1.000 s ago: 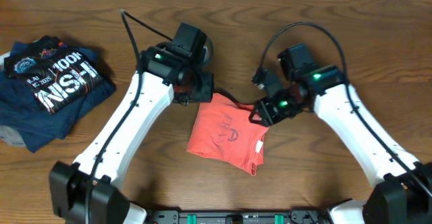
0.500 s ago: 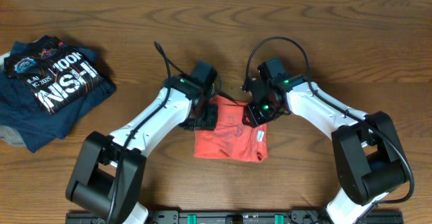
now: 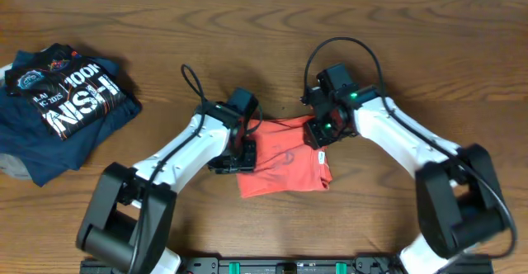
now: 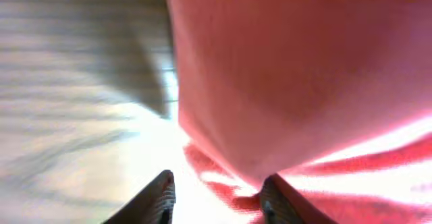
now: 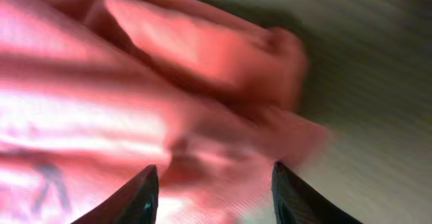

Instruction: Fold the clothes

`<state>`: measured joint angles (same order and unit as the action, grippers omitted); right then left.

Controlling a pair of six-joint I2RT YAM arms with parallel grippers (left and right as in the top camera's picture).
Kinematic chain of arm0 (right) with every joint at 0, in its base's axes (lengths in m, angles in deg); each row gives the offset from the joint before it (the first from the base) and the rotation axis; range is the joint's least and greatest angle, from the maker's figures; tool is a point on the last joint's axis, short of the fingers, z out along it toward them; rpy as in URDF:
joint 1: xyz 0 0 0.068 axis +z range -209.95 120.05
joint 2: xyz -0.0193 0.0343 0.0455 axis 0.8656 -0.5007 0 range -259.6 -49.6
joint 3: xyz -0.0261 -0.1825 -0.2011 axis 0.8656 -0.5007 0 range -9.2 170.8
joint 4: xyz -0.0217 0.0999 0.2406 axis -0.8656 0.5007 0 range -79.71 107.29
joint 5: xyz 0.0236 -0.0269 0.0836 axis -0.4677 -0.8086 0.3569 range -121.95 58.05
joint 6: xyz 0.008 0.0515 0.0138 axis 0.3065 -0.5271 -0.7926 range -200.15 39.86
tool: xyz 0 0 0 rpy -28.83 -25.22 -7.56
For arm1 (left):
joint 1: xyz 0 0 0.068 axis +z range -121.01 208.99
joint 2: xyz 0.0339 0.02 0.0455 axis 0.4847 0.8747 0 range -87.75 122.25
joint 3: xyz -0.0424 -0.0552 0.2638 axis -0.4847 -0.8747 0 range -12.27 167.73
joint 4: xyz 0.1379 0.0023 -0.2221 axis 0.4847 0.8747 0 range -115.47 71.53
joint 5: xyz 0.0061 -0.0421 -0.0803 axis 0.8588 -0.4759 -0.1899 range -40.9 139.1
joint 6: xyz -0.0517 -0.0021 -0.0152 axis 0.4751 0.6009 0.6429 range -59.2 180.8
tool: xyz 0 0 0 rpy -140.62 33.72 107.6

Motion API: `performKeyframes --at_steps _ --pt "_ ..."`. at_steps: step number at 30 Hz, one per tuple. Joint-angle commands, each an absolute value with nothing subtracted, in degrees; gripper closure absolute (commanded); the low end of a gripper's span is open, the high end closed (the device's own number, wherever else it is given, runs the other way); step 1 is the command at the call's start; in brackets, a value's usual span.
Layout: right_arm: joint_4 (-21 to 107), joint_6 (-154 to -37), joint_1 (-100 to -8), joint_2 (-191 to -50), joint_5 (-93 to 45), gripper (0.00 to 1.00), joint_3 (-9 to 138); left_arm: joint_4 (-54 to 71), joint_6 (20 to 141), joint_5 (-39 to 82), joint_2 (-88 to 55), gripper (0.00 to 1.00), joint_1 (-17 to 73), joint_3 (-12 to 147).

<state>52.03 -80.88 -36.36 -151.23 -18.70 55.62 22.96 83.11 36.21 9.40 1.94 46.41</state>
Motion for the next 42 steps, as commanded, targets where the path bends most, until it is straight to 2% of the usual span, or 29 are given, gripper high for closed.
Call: performKeyframes --at_steps 1,2,5,10,21,22,25,26,28,30,31,37,42 --pt "54.41 -80.33 -37.17 -143.56 -21.45 0.44 57.45 21.34 82.34 41.70 4.22 0.35 3.80 49.73" --pt "55.59 -80.33 -36.99 -142.11 -20.40 0.43 57.45 18.87 80.68 41.70 3.28 0.28 4.24 49.75" --pt "58.19 -80.33 -35.92 -140.21 -17.12 0.41 57.43 13.91 78.39 41.70 2.99 0.21 5.66 49.73" --pt "59.54 -80.35 -32.60 -141.70 -14.55 0.42 56.30 12.18 78.47 40.19 6.64 0.17 8.19 49.68" --pt "56.68 -81.40 -30.33 -149.39 -15.42 0.44 52.86 6.92 72.22 21.22 17.09 0.15 8.54 49.66" --pt "56.68 -81.40 -30.33 -149.98 -15.46 0.44 52.86 6.39 71.48 20.15 17.74 0.17 8.57 49.68" --pt "56.83 -81.38 -30.30 -151.05 -15.46 0.45 52.86 5.47 70.08 19.67 18.47 0.33 8.57 49.68" --pt "56.83 -81.40 -30.33 -151.23 -15.73 0.45 52.86 5.34 69.43 19.64 18.44 0.44 8.57 49.68" --pt "56.83 -81.42 -30.37 -151.23 -16.84 0.47 52.86 5.21 67.96 19.49 18.44 0.71 8.57 49.68" --pt "57.12 -81.49 -30.44 -151.23 -17.87 0.50 52.86 5.39 66.93 19.49 18.44 0.88 8.57 49.68" --pt "57.40 -82.01 -30.54 -151.23 -18.65 0.50 52.89 5.54 66.78 19.51 18.31 0.94 8.57 49.68" --pt "60.07 -85.51 -32.97 -150.42 -23.00 0.53 53.56 9.30 66.17 23.43 13.92 0.94 12.57 51.52" --pt "61.93 -85.49 -37.63 -146.11 -23.00 0.53 53.69 16.25 66.12 33.22 7.45 0.94 22.42 58.23"
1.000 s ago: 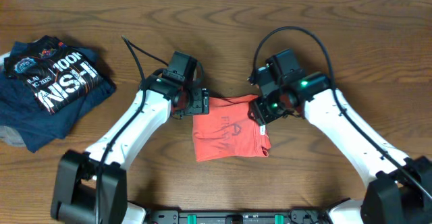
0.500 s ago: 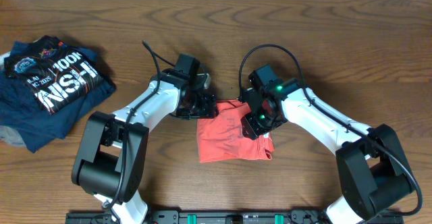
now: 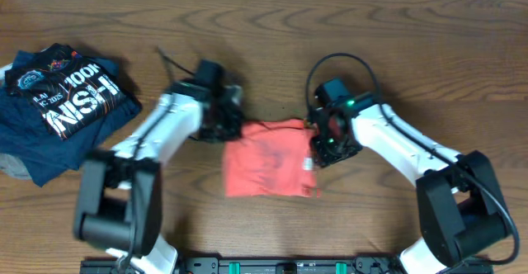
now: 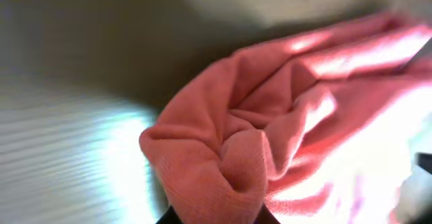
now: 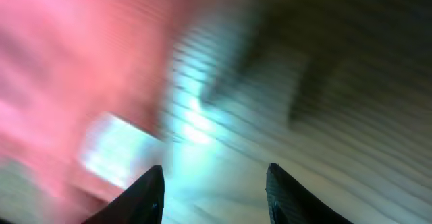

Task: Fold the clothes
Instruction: 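Carry the folded coral shirt with the left gripper onto the navy stack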

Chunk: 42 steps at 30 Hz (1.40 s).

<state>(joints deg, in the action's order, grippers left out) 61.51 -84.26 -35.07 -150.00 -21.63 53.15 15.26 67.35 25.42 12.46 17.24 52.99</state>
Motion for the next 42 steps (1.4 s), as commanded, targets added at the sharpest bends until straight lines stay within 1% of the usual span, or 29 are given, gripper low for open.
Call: performKeyframes --at_steps 1,5,9,14,16,23,24,25,27,29,30,31,32,34,35,37,38,39,42 --pt "62.23 -85.47 -38.61 -144.91 -22.98 0.52 53.69 16.51 65.88 35.40 6.14 0.94 24.98 59.94" --pt "63.61 -85.45 -41.08 -140.54 -22.98 0.51 53.69 15.13 65.73 42.62 2.64 0.94 35.12 66.71" --pt "64.55 -85.42 -41.98 -137.48 -22.96 0.48 53.69 10.67 65.67 42.75 1.81 0.94 45.04 71.45" --pt "65.45 -85.23 -42.00 -136.06 -22.96 0.47 53.69 6.35 65.84 42.73 2.14 0.94 57.35 71.76" --pt "65.88 -85.23 -42.00 -136.08 -22.68 0.48 53.69 4.97 68.29 42.73 2.53 0.94 61.85 71.72" --pt "67.00 -84.72 -42.00 -136.08 -22.76 0.47 53.69 4.07 72.97 42.31 4.98 0.92 71.62 71.52" --pt "67.11 -84.75 -42.00 -136.08 -22.74 0.47 53.69 4.14 73.62 42.25 5.59 0.90 72.30 71.37" --pt "67.33 -84.75 -42.00 -136.08 -22.76 0.47 53.69 4.27 74.63 42.25 6.38 0.83 72.96 71.28" --pt "67.59 -84.51 -42.00 -136.08 -22.74 0.46 53.69 4.71 75.94 42.00 7.67 0.48 73.79 71.21" --pt "67.87 -84.31 -42.00 -136.08 -22.74 0.44 53.69 5.10 76.42 41.83 8.43 0.18 74.29 71.21" --pt "67.94 -84.31 -42.00 -136.08 -22.76 0.44 53.69 5.28 76.59 41.85 8.50 0.10 74.42 71.21" --pt "67.89 -84.33 -42.00 -136.08 -22.76 0.44 53.69 5.28 76.59 41.87 8.50 0.05 74.55 71.21" --pt "67.63 -84.35 -42.02 -136.08 -22.74 0.44 53.69 5.19 76.59 41.90 8.37 0.01 74.57 71.21" --pt "66.23 -84.68 -42.22 -136.08 -22.55 0.42 53.69 5.10 77.47 41.87 8.04 0.02 74.57 71.21" --pt "65.29 -85.79 -42.43 -136.08 -22.48 0.36 53.69 5.21 78.43 41.74 7.87 0.02 74.51 71.21" --pt "62.36 -88.75 -43.11 -136.08 -21.71 0.15 53.69 5.47 78.91 38.59 7.45 0.02 73.81 71.21" --pt "60.29 -89.34 -43.62 -136.08 -20.05 0.09 53.69 5.49 78.87 36.87 7.28 0.02 72.98 71.21" --pt "58.12 -89.36 -44.18 -136.08 -18.09 0.01 53.69 5.49 78.67 35.86 7.17 0.02 71.97 71.21" --pt "51.41 -90.10 -46.61 -136.08 -13.87 0.01 53.69 6.08 75.46 34.11 6.93 0.02 65.70 71.21"
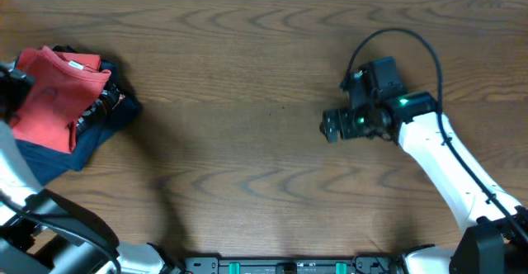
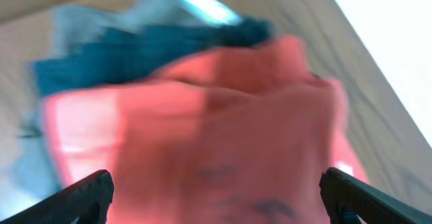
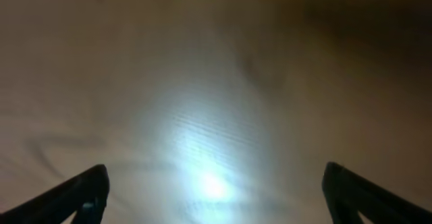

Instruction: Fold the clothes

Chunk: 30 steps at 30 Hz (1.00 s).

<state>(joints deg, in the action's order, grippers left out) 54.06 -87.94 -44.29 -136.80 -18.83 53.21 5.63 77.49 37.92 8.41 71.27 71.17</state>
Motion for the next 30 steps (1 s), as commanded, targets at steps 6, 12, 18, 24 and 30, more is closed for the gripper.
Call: performKeyframes --at_steps 6,12,18,24,30 --pt "46.98 -90.84 -54.54 -136.19 -15.18 0.01 53.69 10.08 69.77 38.97 7.03 0.02 47.97 71.21" --pt "58.87 -85.99 -62.67 -136.23 -16.71 0.01 53.69 29.23 68.53 41.24 7.08 0.02 34.25 71.21" --pt "72.24 -84.13 -64.60 -135.88 -16.71 0.01 53.69 49.06 70.06 41.24 6.79 0.02 30.40 71.17" --pt "74.30 -83.26 -64.18 -129.79 -16.75 0.01 52.51 49.27 70.12 41.22 -2.49 0.02 30.27 63.74" --pt "60.94 -88.72 -60.12 -108.30 -27.03 0.01 41.54 36.90 76.40 46.92 -28.26 0.02 27.58 47.24"
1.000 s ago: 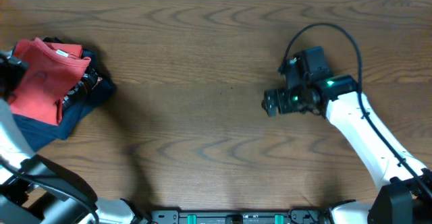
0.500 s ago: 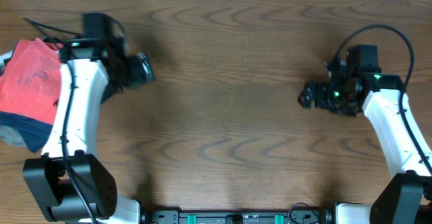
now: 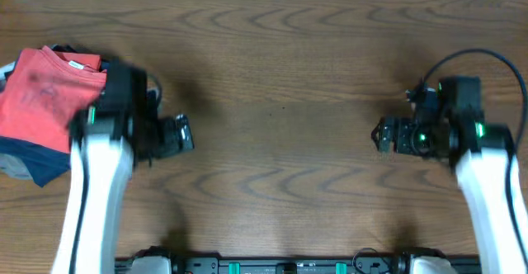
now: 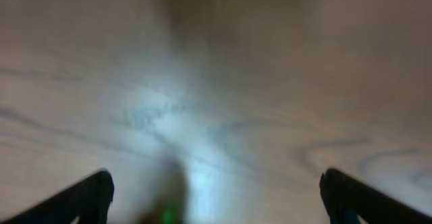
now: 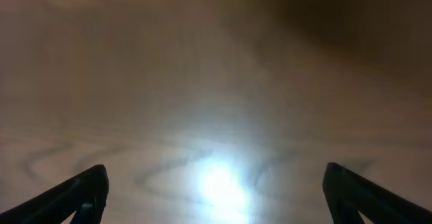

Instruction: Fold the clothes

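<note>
A folded red shirt (image 3: 45,84) lies on top of a dark blue folded shirt (image 3: 33,160) at the table's far left. My left gripper (image 3: 180,134) is to the right of that pile, open and empty over bare wood; in the left wrist view its fingertips (image 4: 94,196) stand wide apart. My right gripper (image 3: 384,135) is at the right side of the table, also open and empty, its fingertips (image 5: 88,196) wide apart over bare wood.
The brown wooden table (image 3: 280,68) spans the whole view. A dark rail (image 3: 264,266) runs along the front edge. Black cables loop off both arms.
My left gripper has moved right, away from the pile, leaving the red shirt on the blue one. My right arm has drawn further to the right.
Both grippers were at the red shirt in the middle of the table. Then the left one was shut on its upper left corner and the right one was at its right edge. Later the red shirt lay on the blue pile, and now both arms are clear.
</note>
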`<state>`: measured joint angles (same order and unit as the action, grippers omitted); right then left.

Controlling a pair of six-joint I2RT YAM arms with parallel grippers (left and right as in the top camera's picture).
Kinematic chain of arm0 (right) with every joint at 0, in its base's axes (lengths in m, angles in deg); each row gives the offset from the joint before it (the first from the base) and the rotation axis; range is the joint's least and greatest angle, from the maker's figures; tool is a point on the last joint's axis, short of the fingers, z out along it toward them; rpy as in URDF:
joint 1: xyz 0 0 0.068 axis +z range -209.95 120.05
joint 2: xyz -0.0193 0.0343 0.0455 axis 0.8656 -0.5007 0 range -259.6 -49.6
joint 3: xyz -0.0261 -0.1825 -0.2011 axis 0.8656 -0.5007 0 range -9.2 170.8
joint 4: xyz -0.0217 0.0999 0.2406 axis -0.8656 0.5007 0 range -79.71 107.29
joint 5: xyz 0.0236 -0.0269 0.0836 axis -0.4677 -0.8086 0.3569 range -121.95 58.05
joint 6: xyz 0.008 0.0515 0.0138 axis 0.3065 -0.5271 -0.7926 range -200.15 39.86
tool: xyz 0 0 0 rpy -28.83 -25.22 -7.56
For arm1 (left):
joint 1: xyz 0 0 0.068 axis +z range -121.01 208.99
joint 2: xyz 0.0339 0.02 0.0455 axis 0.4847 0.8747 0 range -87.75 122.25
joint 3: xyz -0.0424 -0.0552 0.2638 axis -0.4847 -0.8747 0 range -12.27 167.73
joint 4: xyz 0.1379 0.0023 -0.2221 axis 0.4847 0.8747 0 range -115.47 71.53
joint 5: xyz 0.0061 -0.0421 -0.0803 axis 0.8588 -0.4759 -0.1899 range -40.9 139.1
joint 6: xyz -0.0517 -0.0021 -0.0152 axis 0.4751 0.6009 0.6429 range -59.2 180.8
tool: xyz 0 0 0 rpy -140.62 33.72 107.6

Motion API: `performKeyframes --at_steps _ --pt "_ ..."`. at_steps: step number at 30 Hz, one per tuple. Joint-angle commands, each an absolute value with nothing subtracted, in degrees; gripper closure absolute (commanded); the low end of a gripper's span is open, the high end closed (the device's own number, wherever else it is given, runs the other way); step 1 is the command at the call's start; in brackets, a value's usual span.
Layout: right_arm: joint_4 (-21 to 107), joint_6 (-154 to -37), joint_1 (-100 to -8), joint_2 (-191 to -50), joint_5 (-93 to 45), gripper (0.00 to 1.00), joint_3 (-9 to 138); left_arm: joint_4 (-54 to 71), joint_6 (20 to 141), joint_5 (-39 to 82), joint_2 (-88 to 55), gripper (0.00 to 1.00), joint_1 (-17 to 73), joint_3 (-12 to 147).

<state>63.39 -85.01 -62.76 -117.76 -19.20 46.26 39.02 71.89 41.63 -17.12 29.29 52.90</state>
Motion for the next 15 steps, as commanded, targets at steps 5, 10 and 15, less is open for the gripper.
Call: performKeyframes --at_steps 5,10,15 --pt "51.11 -91.35 -56.53 -90.42 -31.75 0.01 31.62 24.62 77.42 50.79 -50.62 0.02 25.26 36.77" --pt "56.40 -91.26 -56.55 -79.71 -31.75 0.01 29.67 24.93 77.42 50.81 -64.96 0.02 25.26 35.96" --pt "62.69 -91.26 -56.55 -76.32 -31.75 0.01 29.67 24.99 77.42 50.83 -72.98 0.02 25.26 35.96"
